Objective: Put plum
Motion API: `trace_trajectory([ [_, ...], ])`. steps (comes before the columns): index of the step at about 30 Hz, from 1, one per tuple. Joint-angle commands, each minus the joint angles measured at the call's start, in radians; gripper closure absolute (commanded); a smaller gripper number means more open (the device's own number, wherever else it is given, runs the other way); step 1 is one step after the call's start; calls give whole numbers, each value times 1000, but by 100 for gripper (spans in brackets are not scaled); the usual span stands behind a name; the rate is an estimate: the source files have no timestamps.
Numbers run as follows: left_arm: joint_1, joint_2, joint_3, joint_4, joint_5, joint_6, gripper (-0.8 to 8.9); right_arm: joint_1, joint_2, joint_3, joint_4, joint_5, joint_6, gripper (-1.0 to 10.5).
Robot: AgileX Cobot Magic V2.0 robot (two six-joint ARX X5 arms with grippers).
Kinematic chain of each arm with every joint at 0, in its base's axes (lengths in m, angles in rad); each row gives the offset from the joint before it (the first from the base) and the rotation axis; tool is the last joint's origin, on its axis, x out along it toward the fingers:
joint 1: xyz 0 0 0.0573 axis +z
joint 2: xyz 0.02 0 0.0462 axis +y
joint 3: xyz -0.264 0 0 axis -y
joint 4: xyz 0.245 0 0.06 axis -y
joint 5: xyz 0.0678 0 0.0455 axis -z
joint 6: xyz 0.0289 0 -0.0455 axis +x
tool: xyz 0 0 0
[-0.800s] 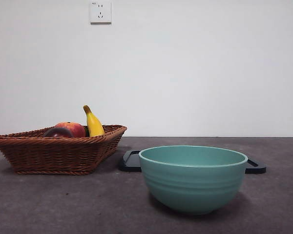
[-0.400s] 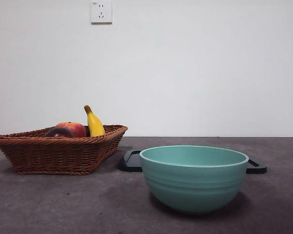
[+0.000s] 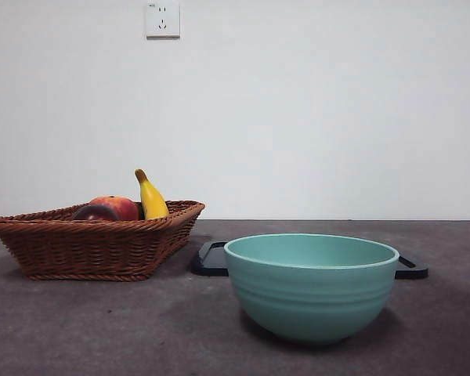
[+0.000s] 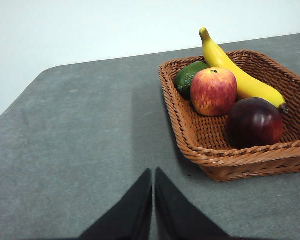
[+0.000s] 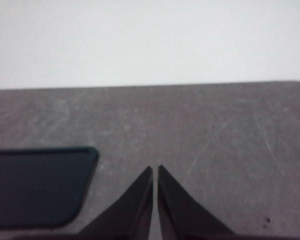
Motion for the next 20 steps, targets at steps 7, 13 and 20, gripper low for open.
trace_trajectory([
  [7, 3, -2, -21, -9, -2, -3, 806, -2, -33, -43, -60, 4, -9, 941],
  [13, 3, -2, -20, -9, -2, -3, 806, -2, -33, -43, -114, 3, -8, 941],
  [20, 3, -2, -20, -9, -2, -3, 805, -2, -33, -43, -99, -2, -7, 941],
])
